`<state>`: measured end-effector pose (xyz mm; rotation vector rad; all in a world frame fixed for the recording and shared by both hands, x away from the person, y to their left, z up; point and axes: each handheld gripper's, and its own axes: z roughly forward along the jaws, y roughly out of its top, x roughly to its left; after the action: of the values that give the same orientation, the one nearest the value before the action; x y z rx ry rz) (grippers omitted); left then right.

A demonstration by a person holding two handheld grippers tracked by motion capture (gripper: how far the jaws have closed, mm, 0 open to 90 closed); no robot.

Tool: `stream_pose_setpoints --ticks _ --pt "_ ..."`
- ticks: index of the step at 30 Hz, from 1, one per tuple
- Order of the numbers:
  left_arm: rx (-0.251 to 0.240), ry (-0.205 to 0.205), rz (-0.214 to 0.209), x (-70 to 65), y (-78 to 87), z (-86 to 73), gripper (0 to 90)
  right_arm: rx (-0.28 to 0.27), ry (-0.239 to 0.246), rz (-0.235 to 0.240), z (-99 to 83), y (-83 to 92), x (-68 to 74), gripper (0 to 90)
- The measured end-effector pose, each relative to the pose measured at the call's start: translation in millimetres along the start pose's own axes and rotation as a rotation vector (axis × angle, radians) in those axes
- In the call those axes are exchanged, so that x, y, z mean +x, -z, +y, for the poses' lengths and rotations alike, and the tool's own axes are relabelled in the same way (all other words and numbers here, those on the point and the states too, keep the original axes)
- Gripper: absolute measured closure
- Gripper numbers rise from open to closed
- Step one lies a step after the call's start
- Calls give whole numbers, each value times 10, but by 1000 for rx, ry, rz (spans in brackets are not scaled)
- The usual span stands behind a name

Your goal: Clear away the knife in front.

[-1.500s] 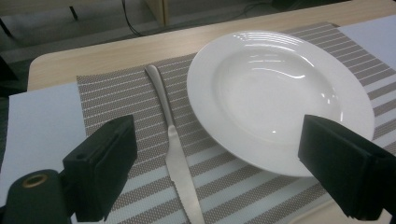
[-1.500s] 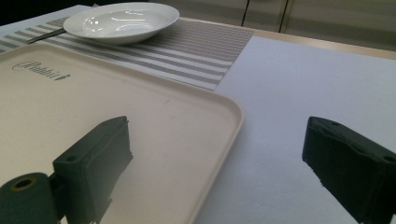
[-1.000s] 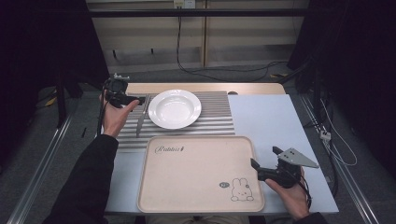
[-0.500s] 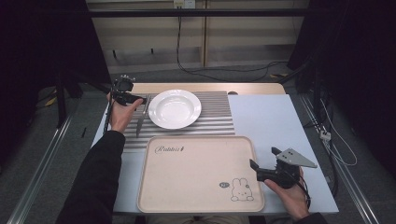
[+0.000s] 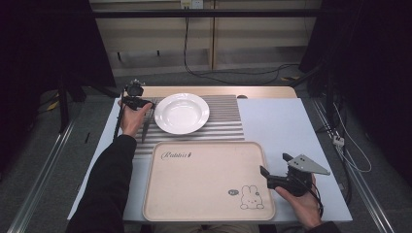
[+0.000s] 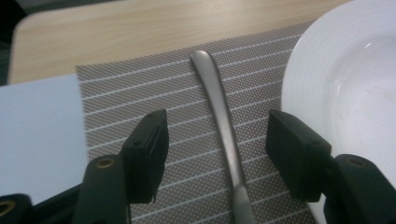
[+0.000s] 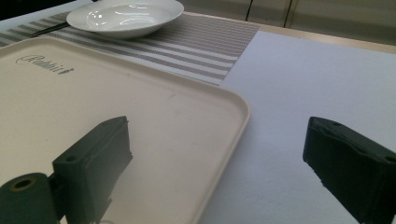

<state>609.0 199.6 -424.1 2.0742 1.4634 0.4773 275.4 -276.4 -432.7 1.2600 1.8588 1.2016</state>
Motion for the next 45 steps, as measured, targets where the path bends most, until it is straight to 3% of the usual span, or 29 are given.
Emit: stream_pose_setpoints --ticks 4,7,13,19,24,28,31,36,38,43,45 --pt "39 15 -24 -2 -67 -18 471 -3 -1 0 1 5 -5 74" --pt "37 17 -38 -22 -72 -6 530 -5 3 0 1 7 -3 74" --pt "58 42 -25 -9 -95 17 565 -6 8 2 2 9 2 75" --pt "99 61 -38 13 -155 -15 610 -5 7 1 0 8 1 75" --pt "111 40 -30 -23 -185 -18 666 -4 8 3 -1 8 1 75" --pt "129 18 11 -83 -200 7 668 -2 9 1 -2 3 7 75" --pt "150 2 -10 -73 -204 34 703 -2 9 2 -3 4 12 75" --pt "162 27 -21 -51 -207 45 722 -2 9 3 -5 5 6 75" --pt "175 61 -39 -15 -194 42 786 -1 13 6 -5 8 10 78" --pt "182 20 -13 -57 -189 43 795 -4 11 5 -6 23 12 78" --pt "184 22 -11 -58 -191 48 796 -5 11 5 -7 24 8 78"
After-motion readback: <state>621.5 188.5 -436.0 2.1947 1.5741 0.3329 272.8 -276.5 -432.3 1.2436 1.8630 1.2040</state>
